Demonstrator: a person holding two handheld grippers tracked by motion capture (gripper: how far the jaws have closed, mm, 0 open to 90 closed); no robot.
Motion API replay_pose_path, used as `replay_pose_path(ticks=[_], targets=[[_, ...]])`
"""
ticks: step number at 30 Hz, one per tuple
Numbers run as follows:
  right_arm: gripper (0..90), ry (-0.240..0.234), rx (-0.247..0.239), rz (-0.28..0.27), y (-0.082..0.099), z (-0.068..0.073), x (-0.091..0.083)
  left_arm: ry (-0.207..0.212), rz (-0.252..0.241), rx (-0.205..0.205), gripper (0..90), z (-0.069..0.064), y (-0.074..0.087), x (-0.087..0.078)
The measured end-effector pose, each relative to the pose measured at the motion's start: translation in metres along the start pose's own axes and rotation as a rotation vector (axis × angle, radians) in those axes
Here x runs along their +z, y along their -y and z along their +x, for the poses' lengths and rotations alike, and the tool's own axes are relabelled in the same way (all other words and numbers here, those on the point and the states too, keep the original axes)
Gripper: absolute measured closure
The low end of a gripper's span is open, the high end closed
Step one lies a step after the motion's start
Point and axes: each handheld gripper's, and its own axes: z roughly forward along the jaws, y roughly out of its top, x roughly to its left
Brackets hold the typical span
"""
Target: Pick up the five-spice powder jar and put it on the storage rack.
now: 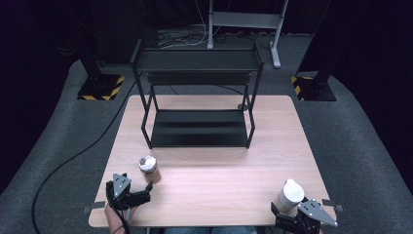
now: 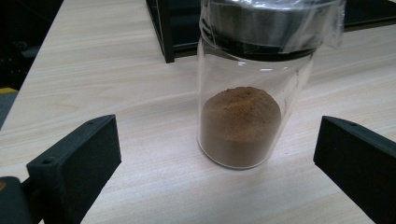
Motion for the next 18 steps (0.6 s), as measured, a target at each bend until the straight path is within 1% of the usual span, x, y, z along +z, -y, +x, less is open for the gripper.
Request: replay_pose_path(ticks=[4, 14, 18], targets=[[0.0, 0.000, -0.006, -0.012, 0.001, 0.000, -0.001, 0.005, 0.002, 0.001, 0.1, 0.000, -0.002, 0.005], [0.0, -0.007, -0.007, -0.008, 0.000, -0.001, -0.002, 0.027, 0.008, 0.001, 0.0, 0.003, -0.008, 0.017], [0.0, -0.007, -0.005, -0.010, 0.000, 0.000, -0.002, 0.030, 0.005, 0.010, 0.0, 0.005, -0.013, 0.025]])
